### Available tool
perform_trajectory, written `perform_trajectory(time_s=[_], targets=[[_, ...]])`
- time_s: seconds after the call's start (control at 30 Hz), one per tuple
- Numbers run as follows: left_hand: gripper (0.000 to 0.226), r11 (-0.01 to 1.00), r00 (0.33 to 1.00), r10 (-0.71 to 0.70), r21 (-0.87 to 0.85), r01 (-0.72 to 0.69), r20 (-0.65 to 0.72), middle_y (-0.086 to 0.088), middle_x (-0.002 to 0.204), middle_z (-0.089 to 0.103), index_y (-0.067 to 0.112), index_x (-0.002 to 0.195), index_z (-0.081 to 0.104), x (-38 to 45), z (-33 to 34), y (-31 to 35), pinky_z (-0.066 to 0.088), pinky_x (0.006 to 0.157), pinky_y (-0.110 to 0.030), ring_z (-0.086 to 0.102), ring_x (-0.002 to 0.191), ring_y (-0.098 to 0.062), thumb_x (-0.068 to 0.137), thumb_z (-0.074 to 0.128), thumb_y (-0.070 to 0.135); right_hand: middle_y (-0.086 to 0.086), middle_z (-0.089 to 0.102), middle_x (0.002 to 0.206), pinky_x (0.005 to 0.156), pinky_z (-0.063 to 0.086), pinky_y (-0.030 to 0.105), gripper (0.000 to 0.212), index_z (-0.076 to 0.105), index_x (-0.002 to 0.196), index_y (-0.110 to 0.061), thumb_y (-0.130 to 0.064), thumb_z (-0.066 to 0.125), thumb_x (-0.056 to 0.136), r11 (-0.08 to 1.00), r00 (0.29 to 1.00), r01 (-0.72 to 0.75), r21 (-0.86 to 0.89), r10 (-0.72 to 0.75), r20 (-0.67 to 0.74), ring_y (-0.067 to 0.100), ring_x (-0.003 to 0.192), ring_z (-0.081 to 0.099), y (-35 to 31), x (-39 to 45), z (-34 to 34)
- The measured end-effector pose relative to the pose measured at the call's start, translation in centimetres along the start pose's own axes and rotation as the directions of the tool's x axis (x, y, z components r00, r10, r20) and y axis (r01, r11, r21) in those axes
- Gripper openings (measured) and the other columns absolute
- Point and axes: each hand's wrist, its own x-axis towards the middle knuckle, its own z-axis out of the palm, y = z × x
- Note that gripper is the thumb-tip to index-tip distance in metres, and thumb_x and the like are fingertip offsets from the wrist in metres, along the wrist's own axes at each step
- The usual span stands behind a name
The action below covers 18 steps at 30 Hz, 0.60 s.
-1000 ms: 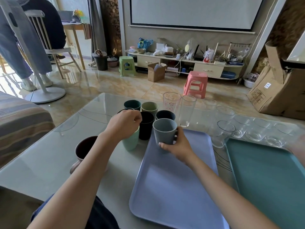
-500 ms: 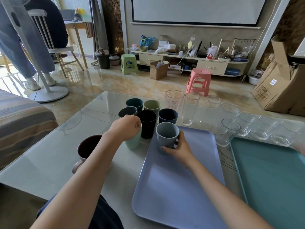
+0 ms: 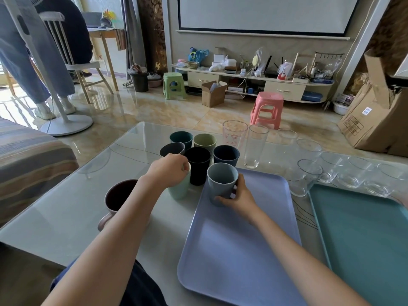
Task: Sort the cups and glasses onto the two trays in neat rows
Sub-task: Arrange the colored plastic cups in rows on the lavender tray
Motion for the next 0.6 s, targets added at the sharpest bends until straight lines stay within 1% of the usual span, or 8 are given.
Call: perform_trajectory(time_s=[0.07,0.13,0.2,0.27,0.37,0.43,0.5,0.6], targets=[[0.017,0.999,1.000,-0.002,-0.039,0.002,-0.011,0.001,0.084,0.063,0.033,0.067,0.052,0.1,-0.1,-0.2,0.053,0.075,-0.038,0.061,0.086,-0.030,0.082,0.048,0.026,-0.002,0.042,0.128,0.097,0.045,0.034,0.087,0.024,0.129,-0.022,-0.003,0.082,0.067,0.998,0.998,-0.012,-0.059,0.015,0.059,0.023,0.128,0.043,-0.1,-0.2,-0.5],[0.017,0.995,0.997,-0.036,-0.093,0.029,-0.073,-0.003,0.092,0.065,0.029,0.079,0.062,0.3,-0.5,-0.5,0.053,0.078,-0.040,0.061,0.089,-0.030,0.084,0.047,0.023,0.000,0.031,0.141,0.100,0.036,0.027,0.107,0.007,0.142,-0.022,-0.010,0.083,0.067,0.984,0.992,-0.029,-0.175,0.050,0.116,0.022,0.136,0.031,-1.0,-0.5,-1.6],[0.023,0.991,0.982,-0.088,-0.113,0.070,-0.169,-0.006,0.101,0.065,0.023,0.094,0.066,0.7,-0.9,-0.9,0.052,0.077,-0.037,0.060,0.092,-0.031,0.087,0.045,0.017,0.000,0.015,0.154,0.110,0.028,0.031,0.122,-0.010,0.146,-0.030,-0.029,0.084,0.067,0.960,0.984,-0.062,-0.273,0.105,0.147,0.020,0.143,0.019,-2.6,-0.7,-2.8],[0.030,0.988,0.961,-0.127,-0.116,0.100,-0.247,-0.011,0.104,0.065,0.020,0.100,0.066,1.1,-1.2,-1.2,0.049,0.074,-0.037,0.059,0.094,-0.033,0.087,0.042,0.010,-0.004,0.005,0.158,0.116,0.020,0.039,0.124,-0.013,0.145,-0.036,-0.048,0.080,0.064,0.948,0.985,-0.015,-0.317,0.068,0.158,0.017,0.145,0.011,-4.9,-0.7,-3.2],[0.029,0.981,0.940,-0.177,-0.132,0.143,-0.293,-0.016,0.104,0.064,0.014,0.102,0.065,1.9,-1.2,-1.7,0.050,0.075,-0.040,0.058,0.094,-0.035,0.090,0.039,0.012,-0.002,0.012,0.157,0.117,0.017,0.043,0.106,0.002,0.148,-0.033,-0.052,0.073,0.071,0.876,0.987,0.157,-0.457,-0.118,0.111,0.018,0.143,0.011,-7.7,0.3,-2.2],[0.026,0.980,0.947,-0.183,-0.129,0.153,-0.264,-0.016,0.103,0.065,0.012,0.103,0.065,2.3,-0.9,-1.8,0.050,0.077,-0.040,0.058,0.094,-0.034,0.091,0.042,0.016,-0.001,0.022,0.155,0.116,0.016,0.048,0.082,0.020,0.146,-0.029,-0.049,0.064,0.081,0.723,0.965,0.257,-0.641,-0.229,0.129,0.019,0.143,0.014,-8.8,1.8,-0.7],[0.024,0.980,0.961,-0.174,-0.132,0.148,-0.215,-0.014,0.102,0.066,0.012,0.102,0.066,2.6,-0.5,-1.9,0.051,0.078,-0.039,0.059,0.093,-0.033,0.091,0.046,0.022,-0.002,0.034,0.150,0.116,0.012,0.052,0.060,0.035,0.141,-0.026,-0.046,0.056,0.088,0.603,0.963,0.265,-0.753,-0.206,0.174,0.019,0.142,0.020,-9.5,3.5,0.8],[0.023,0.984,0.978,-0.129,-0.143,0.105,-0.167,-0.014,0.098,0.067,0.011,0.096,0.067,3.1,-0.4,-1.7,0.050,0.075,-0.038,0.059,0.090,-0.032,0.091,0.050,0.025,0.001,0.048,0.140,0.113,0.005,0.058,0.042,0.048,0.133,-0.024,-0.039,0.048,0.093,0.491,0.975,0.218,-0.843,-0.065,0.215,0.022,0.136,0.033,-9.8,5.5,3.0]])
